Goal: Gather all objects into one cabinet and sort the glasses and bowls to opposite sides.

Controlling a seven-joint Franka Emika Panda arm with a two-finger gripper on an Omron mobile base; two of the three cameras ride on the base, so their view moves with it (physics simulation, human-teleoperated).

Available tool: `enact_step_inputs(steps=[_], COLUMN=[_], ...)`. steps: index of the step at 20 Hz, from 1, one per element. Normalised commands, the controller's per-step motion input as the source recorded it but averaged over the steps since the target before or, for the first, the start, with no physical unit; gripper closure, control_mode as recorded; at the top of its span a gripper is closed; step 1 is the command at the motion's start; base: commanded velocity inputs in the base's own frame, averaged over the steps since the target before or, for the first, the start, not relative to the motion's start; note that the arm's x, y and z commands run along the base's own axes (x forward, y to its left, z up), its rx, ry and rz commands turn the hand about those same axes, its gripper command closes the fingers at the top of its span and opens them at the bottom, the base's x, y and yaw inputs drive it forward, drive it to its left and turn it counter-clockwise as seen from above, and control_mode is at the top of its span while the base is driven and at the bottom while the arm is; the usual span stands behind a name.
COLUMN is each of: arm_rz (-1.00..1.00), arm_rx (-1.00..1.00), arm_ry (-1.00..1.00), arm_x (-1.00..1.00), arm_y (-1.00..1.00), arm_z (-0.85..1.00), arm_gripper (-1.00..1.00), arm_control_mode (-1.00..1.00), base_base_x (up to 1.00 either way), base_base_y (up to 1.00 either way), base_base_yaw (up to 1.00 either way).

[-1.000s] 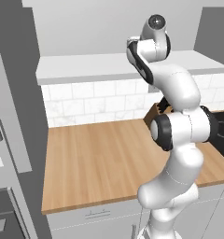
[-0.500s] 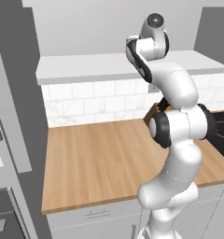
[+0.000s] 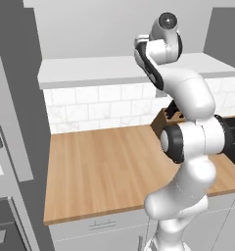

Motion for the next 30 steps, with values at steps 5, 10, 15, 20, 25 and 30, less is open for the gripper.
enact_step_inputs(steps=[5,10,15,20,25,30], arm_rz=[0.0,0.0,0.0,0.0,0.01,0.01], arm_rx=[-0.01,0.0,0.05,0.0,0.0,0.0], arm_ry=[-0.21,-0.21,-0.13,0.0,0.03,0.02], arm_x=[-0.72,-0.93,-1.0,-1.0,-1.0,-1.0], arm_y=[0.0,0.0,0.0,-0.04,-0.03,-0.01], arm_z=[-0.04,0.22,0.71,0.24,0.0,0.0], arm_gripper=[1.0,1.0,1.0,1.0,1.0,1.0], arm_control_mode=[-1.0,-1.0,-1.0,-1.0,-1.0,-1.0], base_base_x=[0.0,0.0,0.0,0.0,0.0,0.0], base_base_y=[0.0,0.0,0.0,0.0,0.0,0.0], base_base_yaw=[0.0,0.0,0.0,0.0,0.0,0.0])
